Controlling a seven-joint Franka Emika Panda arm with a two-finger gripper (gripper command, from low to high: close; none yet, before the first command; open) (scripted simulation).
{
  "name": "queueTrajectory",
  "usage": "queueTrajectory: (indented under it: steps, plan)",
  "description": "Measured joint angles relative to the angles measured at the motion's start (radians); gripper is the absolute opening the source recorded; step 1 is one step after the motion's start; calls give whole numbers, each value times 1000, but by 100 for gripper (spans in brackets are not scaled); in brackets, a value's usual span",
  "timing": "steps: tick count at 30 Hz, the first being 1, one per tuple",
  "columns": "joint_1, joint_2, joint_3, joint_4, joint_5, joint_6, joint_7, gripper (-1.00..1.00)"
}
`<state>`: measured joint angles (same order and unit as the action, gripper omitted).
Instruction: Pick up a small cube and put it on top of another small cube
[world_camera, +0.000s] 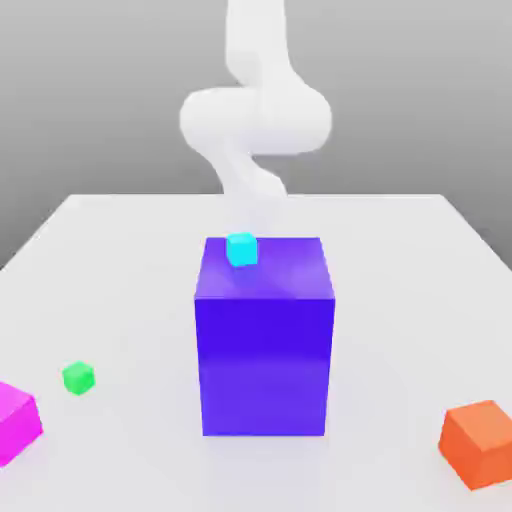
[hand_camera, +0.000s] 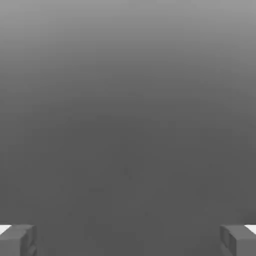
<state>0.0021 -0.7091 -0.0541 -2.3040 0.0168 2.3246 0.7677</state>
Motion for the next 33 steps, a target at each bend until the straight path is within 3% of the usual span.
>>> queueTrajectory:
  steps: [18, 28, 32, 33]
  plan:
    - [-79, 659, -332, -30, 209, 180, -300, 0]
    - [-227, 1005, -391, -47, 266, 293, -422, 0]
    - [-302, 1149, -312, -23, 362, 393, -497, 0]
    - [-317, 1174, -294, -18, 380, 411, -511, -100]
